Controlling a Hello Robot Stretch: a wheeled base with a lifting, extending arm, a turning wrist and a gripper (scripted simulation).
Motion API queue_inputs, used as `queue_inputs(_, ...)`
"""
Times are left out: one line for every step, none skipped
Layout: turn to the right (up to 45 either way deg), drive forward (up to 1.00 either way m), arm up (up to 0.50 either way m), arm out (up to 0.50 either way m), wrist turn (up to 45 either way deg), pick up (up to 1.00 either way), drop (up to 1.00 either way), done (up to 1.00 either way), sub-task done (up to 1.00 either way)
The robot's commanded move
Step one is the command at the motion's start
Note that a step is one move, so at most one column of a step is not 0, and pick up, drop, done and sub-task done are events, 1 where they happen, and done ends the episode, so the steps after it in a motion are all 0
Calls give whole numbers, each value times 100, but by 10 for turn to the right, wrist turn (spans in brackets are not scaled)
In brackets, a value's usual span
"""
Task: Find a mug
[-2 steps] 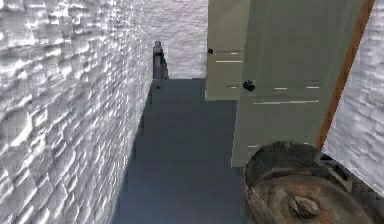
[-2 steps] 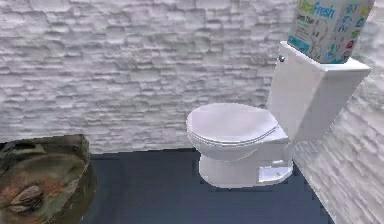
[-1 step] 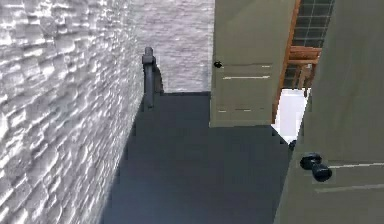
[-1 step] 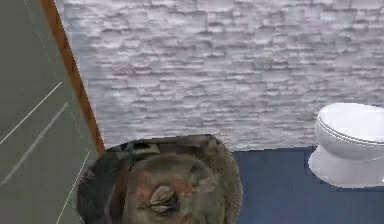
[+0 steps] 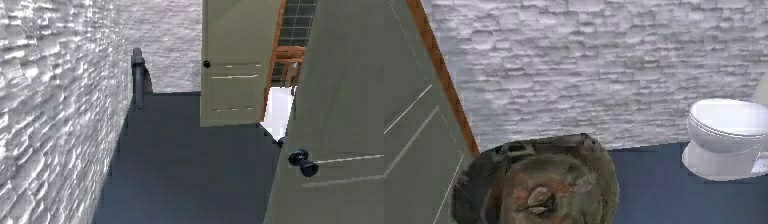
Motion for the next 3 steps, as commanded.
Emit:
queue_inputs(0, 40, 0, 0, 0, 0, 0, 0, 0)
queue_inputs(0, 50, 0, 0, 0, 0, 0, 0, 0)
queue_inputs(450, 0, 0, 0, 0, 0, 0, 0, 0)
